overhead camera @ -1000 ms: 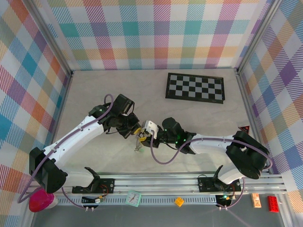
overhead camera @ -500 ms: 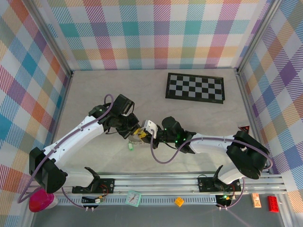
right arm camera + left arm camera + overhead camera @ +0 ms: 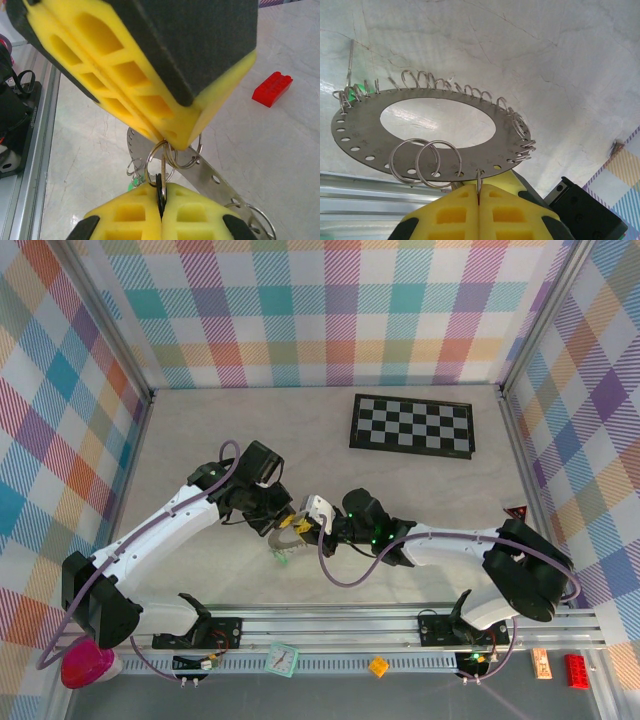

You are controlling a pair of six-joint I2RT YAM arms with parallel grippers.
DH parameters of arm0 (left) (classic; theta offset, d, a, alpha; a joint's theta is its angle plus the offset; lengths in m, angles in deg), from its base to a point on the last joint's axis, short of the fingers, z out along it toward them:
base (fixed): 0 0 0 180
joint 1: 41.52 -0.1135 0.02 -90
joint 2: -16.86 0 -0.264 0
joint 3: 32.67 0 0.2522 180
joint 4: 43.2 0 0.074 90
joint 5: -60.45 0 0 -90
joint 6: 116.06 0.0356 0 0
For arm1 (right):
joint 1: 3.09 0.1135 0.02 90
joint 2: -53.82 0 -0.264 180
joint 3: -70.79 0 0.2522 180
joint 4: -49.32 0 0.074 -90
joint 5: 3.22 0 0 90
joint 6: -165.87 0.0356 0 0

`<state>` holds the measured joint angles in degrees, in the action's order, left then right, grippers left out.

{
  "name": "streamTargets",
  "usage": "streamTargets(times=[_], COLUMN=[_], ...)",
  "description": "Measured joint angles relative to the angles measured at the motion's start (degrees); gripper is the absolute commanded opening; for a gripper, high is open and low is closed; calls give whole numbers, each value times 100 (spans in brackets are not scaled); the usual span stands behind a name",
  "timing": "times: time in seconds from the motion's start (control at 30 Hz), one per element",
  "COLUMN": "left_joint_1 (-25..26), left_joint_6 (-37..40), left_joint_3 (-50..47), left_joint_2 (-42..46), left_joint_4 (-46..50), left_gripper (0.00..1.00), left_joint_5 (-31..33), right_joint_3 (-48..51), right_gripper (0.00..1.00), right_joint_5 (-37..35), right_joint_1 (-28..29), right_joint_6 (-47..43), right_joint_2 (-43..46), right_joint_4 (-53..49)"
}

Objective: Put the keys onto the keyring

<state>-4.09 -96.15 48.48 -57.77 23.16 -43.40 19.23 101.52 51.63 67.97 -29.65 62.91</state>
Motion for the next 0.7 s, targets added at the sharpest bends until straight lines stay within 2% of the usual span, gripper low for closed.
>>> streamTargets(times=[0.47, 0.53, 0.6, 0.7], left_joint_1=[-7, -9, -11, -46], left_joint_6=[-271, -365, -468, -662], left_joint_3=[-13, -44, -55, -55], left_joint_2=[31, 46, 46, 50], left_joint_4=[20, 11, 20, 24], left_gripper=[0, 0, 0, 0], left_joint_5=[70, 68, 70, 74], right_joint_3=[149, 146, 138, 142], right_gripper=[0, 16, 27, 36], right_joint_5=[-37, -44, -116, -258], right_joint_1=[0, 0, 0, 0], right_joint_6=[483, 592, 664, 704], right_joint_2=[-13, -68, -125, -131], right_joint_4=[133, 170, 144, 48])
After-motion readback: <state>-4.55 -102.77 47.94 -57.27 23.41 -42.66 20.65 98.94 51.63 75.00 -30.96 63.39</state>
